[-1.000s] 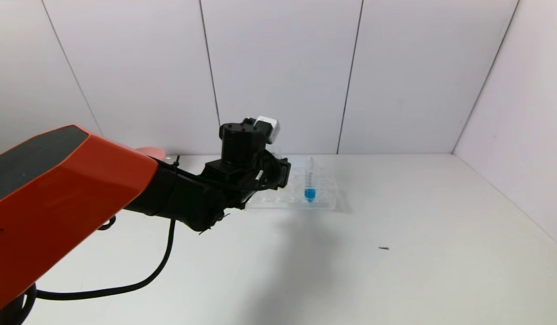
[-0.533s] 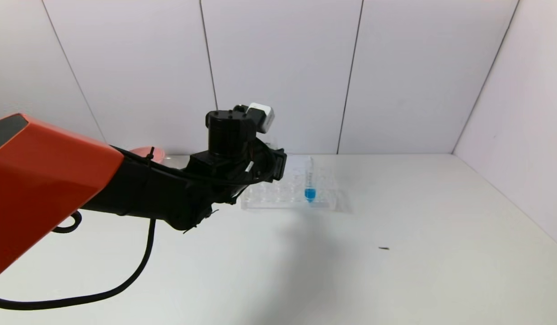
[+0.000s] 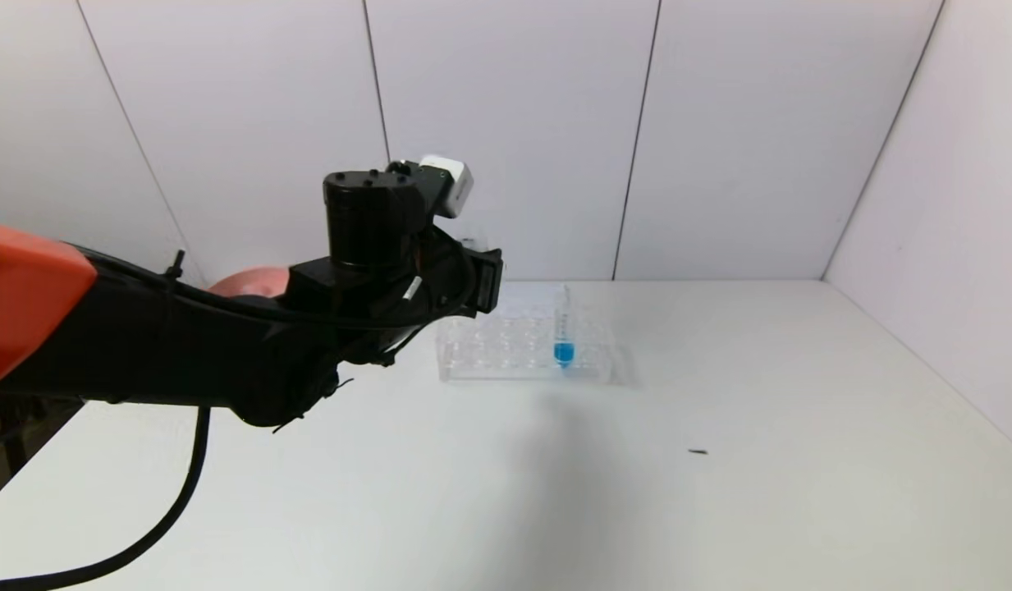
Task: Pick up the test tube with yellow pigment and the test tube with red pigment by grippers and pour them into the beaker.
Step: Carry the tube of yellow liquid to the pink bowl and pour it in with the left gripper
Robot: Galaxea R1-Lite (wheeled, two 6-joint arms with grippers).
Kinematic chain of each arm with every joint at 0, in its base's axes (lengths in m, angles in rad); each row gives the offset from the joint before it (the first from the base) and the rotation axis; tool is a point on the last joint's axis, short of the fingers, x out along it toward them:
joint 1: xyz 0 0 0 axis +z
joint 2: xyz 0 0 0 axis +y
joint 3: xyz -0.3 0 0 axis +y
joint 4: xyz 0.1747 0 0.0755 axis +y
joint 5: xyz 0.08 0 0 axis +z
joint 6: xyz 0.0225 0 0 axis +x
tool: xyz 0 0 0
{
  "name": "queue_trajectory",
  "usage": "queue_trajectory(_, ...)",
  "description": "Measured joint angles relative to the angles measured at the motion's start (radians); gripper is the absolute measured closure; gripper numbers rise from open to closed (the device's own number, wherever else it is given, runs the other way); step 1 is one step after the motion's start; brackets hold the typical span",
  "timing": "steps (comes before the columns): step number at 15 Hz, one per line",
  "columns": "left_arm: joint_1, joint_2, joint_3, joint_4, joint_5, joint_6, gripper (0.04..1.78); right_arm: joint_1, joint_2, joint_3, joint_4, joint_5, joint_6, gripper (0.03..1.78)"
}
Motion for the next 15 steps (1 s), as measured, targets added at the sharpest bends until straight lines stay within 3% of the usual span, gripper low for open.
queue_trajectory(12,0.223,-0.195,0.079,0.052,-0.018,0.031,1.35,0.000,0.000,0.000,0.000,0.000,0.000,0.11)
queue_trajectory(15,0.293,-0.230,0.080,0.106,-0.088,0.032,1.35,0.000,0.000,0.000,0.000,0.000,0.000,0.11)
